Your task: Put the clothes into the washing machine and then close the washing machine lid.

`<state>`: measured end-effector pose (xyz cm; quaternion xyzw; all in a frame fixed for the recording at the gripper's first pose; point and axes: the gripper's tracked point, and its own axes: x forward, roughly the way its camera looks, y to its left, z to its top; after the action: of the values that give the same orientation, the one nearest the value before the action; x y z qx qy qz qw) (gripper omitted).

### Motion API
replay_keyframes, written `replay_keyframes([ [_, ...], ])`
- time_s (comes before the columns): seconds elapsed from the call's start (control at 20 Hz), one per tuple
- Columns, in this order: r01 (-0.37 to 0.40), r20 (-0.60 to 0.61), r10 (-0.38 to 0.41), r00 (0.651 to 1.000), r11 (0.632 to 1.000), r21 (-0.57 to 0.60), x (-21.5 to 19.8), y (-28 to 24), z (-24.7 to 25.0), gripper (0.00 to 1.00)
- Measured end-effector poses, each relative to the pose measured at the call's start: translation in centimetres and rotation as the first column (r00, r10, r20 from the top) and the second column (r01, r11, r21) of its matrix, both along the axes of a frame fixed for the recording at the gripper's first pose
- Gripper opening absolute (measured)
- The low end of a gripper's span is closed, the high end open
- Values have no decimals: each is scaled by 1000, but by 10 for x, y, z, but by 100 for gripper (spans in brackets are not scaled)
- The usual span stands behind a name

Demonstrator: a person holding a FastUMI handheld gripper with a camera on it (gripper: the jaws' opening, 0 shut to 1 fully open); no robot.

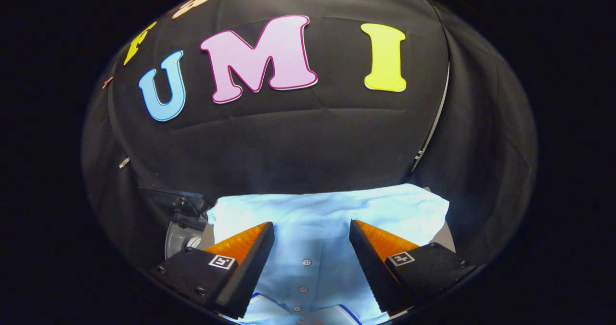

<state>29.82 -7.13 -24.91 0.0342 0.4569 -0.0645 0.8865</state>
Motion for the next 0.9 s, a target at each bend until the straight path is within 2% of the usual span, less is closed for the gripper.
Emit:
replay_keyframes([
  [0.35,15,-93,-15,996,1000,-6,-7,-8,-30,98],
  [0.75,-31,-139,21,990,997,-66,-9,-6,-38,97],
  [0.85,-38,-149,26,989,996,-78,-7,-11,-38,95],
  [0.9,-38,-143,27,989,997,-71,-4,-11,-37,85],
])
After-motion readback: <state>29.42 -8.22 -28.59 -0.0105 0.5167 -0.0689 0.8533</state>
